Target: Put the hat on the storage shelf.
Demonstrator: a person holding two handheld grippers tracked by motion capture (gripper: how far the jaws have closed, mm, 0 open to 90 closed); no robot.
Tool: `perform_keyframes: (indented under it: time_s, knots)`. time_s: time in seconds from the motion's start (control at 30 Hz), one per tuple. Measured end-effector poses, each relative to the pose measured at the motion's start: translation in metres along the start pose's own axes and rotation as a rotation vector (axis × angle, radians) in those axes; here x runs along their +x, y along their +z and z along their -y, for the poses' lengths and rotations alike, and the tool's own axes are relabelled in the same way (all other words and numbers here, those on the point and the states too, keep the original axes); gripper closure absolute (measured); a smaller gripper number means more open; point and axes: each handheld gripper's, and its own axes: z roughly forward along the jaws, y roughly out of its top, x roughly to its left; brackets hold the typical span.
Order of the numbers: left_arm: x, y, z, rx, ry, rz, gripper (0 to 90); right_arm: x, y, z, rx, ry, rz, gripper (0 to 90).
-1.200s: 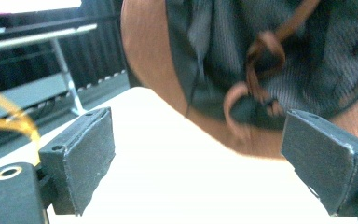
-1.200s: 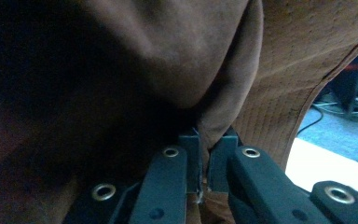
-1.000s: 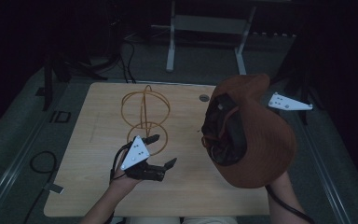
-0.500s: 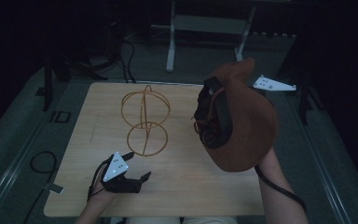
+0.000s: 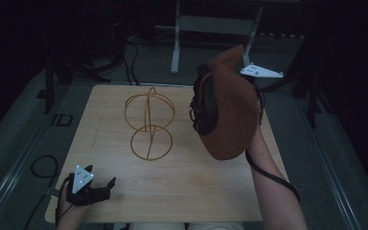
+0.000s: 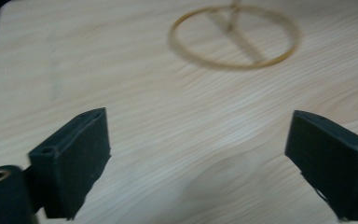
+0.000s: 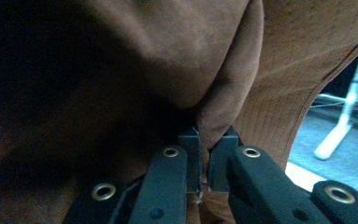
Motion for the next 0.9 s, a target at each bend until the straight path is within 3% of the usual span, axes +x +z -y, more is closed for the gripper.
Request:
perform_keyframes:
  time_s: [0.1, 0.2, 0.33, 0.47, 0.67, 0.8, 0.9]
  knots:
    - [0.010, 0.000, 0.004, 0.023, -0.056, -0.036, 2.6, 0.004, 0.014, -0.006, 0.004, -0.019, 0.019, 86.4]
    - [0.014, 0.001, 0.007, 0.014, -0.081, -0.055, 2.7, 0.008, 0.029, -0.015, 0.001, -0.025, 0.039, 86.4]
    - [0.013, 0.002, 0.009, 0.004, -0.093, -0.056, 2.7, 0.018, 0.051, -0.028, -0.006, -0.034, 0.054, 86.4]
    - [0.012, 0.001, 0.008, -0.006, -0.096, -0.059, 2.7, 0.036, 0.075, -0.037, 0.024, -0.072, 0.049, 86.3]
    - [0.014, 0.000, 0.010, -0.010, -0.110, -0.068, 2.8, 0.066, 0.110, -0.038, 0.102, -0.120, -0.006, 85.9]
    - [0.016, -0.001, 0.010, -0.017, -0.124, -0.067, 2.9, 0.088, 0.135, -0.030, 0.183, -0.149, -0.047, 85.1]
    - [0.017, -0.001, 0.010, -0.019, -0.128, -0.065, 4.3, 0.096, 0.147, -0.025, 0.221, -0.154, -0.078, 83.8]
